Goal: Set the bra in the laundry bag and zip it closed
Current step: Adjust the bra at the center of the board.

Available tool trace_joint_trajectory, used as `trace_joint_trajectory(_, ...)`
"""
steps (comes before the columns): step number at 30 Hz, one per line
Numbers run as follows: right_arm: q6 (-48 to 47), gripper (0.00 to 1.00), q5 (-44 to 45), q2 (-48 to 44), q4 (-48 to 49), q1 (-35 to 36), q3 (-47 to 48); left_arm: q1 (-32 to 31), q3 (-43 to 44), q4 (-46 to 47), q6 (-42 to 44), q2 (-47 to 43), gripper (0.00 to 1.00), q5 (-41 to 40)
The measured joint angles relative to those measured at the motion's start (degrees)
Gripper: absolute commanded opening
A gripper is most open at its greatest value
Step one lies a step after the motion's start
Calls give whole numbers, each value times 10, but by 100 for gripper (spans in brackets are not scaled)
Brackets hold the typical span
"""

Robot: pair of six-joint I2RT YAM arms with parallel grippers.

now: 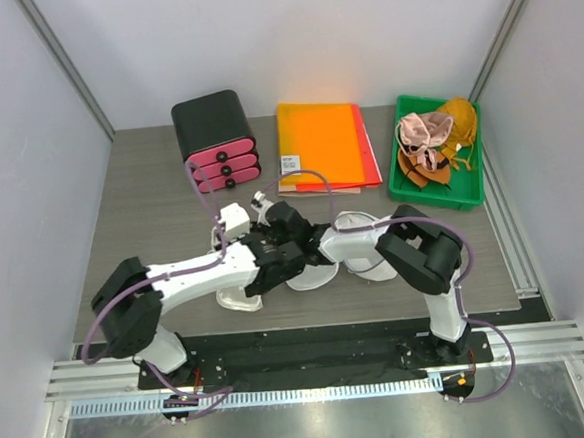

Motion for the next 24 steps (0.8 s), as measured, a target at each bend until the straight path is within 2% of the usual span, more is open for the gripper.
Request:
trace_joint_trajectory(1, 0, 34, 0, -15, -3, -8, -9, -5, 14, -12, -26, 22, 4, -6)
trace_joint_trajectory(4, -2, 35, -3, -49, -6, -32, -26, -32, 39, -30, -80, 72, 15, -18)
trace_joint_trajectory(5, -5, 34, -3, -59, -7, -40, -32, -40, 40, -34, -89, 76, 23, -21)
trace_joint_trajectory(8, -10, 35, -7, -80, -7, -66, -53, -63, 39, -47, -92, 71, 30, -27)
trace_joint_trajectory(13, -22, 35, -19, -85, -16, -107, -73, -73, -10, -34, 11, 11, 35, -29)
trace_joint_trajectory(19, -57, 36, -35, -85, -44, -131, -73, -72, -82, 62, 139, -101, 33, -2)
trace_joint_trajectory(20, -62, 36, -38, -85, -47, -132, -73, -71, -84, 78, 157, -113, 35, 7)
trace_joint_trajectory(22, -70, 36, -43, -85, -55, -133, -73, -68, -83, 96, 176, -124, 47, 21)
trace_joint_trajectory(24, -78, 39, -50, -85, -62, -133, -73, -60, -77, 96, 183, -127, 49, 45)
